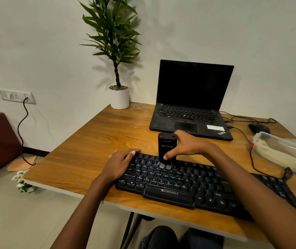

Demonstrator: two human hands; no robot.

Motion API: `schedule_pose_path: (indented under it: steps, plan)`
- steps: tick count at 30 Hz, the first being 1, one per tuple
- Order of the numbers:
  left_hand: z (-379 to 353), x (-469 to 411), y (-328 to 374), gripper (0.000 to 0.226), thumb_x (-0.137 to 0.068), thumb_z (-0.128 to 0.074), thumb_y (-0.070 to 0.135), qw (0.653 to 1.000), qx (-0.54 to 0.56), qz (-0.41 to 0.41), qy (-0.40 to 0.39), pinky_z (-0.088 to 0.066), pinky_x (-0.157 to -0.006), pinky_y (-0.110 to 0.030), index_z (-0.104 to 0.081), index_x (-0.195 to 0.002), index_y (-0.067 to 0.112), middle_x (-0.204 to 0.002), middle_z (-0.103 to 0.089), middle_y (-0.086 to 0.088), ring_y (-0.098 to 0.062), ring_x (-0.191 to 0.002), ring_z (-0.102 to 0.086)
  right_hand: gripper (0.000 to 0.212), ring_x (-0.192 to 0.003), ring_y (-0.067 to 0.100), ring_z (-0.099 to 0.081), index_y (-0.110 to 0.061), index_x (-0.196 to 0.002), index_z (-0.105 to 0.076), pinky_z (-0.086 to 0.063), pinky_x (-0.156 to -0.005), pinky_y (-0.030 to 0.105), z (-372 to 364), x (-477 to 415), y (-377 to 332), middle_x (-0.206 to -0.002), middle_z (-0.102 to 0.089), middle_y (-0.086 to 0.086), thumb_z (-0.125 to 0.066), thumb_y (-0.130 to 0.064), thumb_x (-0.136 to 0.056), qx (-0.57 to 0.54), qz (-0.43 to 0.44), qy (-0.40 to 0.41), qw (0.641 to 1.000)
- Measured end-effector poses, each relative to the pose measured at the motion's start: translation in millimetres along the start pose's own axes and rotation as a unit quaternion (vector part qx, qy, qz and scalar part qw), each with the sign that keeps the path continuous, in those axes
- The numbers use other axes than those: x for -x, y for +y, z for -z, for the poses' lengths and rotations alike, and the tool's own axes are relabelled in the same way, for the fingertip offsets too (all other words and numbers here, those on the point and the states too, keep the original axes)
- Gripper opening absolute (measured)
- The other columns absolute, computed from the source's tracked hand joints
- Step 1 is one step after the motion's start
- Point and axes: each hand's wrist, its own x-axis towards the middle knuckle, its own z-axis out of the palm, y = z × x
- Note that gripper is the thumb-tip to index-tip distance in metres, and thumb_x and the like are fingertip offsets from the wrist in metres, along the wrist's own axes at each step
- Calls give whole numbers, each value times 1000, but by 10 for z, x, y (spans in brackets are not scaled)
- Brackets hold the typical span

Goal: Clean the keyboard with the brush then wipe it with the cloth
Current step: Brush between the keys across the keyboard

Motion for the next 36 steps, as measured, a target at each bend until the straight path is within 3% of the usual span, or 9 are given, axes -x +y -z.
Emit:
schedule_pose_path:
  steps: [12,16,19,23,26,28,30,32,36]
  plan:
    - [-8,-9,-32,53,-87,-27,50,1000,8,-1,-2,-26,-111,-51,-59,-125,31,-131,-58,6,-12,-123,-49,24,-62,4,-57,-12,-77,-55,-43,-60,18,-26,8,64,-67,-58,-5,-77,-6,-71,-41,16,27,999]
    - [-8,-12,-24,53,-87,-27,49,1000,7,-3,1,-25,-112,-51,-59,-125,30,-132,-58,5,-12,-123,-48,26,-71,18,-58,-3,-82,-56,-43,-65,28,-52,12,87,-74,-58,5,-78,-9,-70,-19,26,19,999]
    - [-9,-17,-40,53,-87,-27,50,1000,6,-4,-1,-26,-111,-51,-59,-125,30,-131,-58,5,-13,-123,-49,23,-68,13,-57,-1,-81,-58,-42,-63,22,-69,20,68,-74,-59,4,-77,-10,-72,-33,29,30,999]
    - [-17,-32,-49,53,-88,-27,50,1000,3,-6,-1,-26,-111,-50,-60,-124,30,-131,-58,6,-12,-124,-49,27,-66,8,-54,-14,-76,-50,-43,-59,13,-59,76,40,-71,-55,-4,-76,-6,-73,-29,5,1,1000]
    - [-21,-39,-56,48,-91,-29,48,1000,0,-4,0,-26,-111,-50,-60,-124,30,-131,-58,7,-12,-124,-49,25,-67,14,-58,-15,-70,-56,-46,-63,27,64,19,-56,-69,-58,0,-80,-9,-68,23,-10,-39,999]
    - [-24,-38,-82,39,-98,-33,42,1000,-2,-3,0,-26,-111,-51,-60,-124,30,-131,-58,7,-12,-124,-49,25,-68,10,-56,-10,-81,-57,-45,-63,23,73,5,-122,-74,-57,-1,-79,-8,-70,11,-7,-18,1000]
    - [-24,-33,-79,43,-95,-32,46,1000,0,-6,-2,-27,-110,-51,-60,-124,30,-131,-58,7,-12,-124,-49,41,-81,9,-55,-6,-103,-48,-48,-72,18,18,30,-78,-89,-55,1,-77,-10,-73,-14,-16,-3,1000]
    - [-22,-29,-53,52,-89,-28,49,1000,0,-8,-3,-27,-111,-50,-60,-125,29,-131,-58,6,-12,-124,-49,53,-92,16,-56,-8,-110,-44,-50,-82,30,-10,40,-27,-102,-56,5,-79,-13,-71,-12,-43,-3,999]
    - [-12,-24,-41,54,-87,-26,49,1000,-5,-8,1,-26,-111,-49,-59,-125,29,-132,-58,6,-12,-124,-48,25,-74,16,-58,-11,-81,-57,-46,-69,33,88,-8,-77,-77,-58,1,-79,-9,-69,4,-22,-33,999]
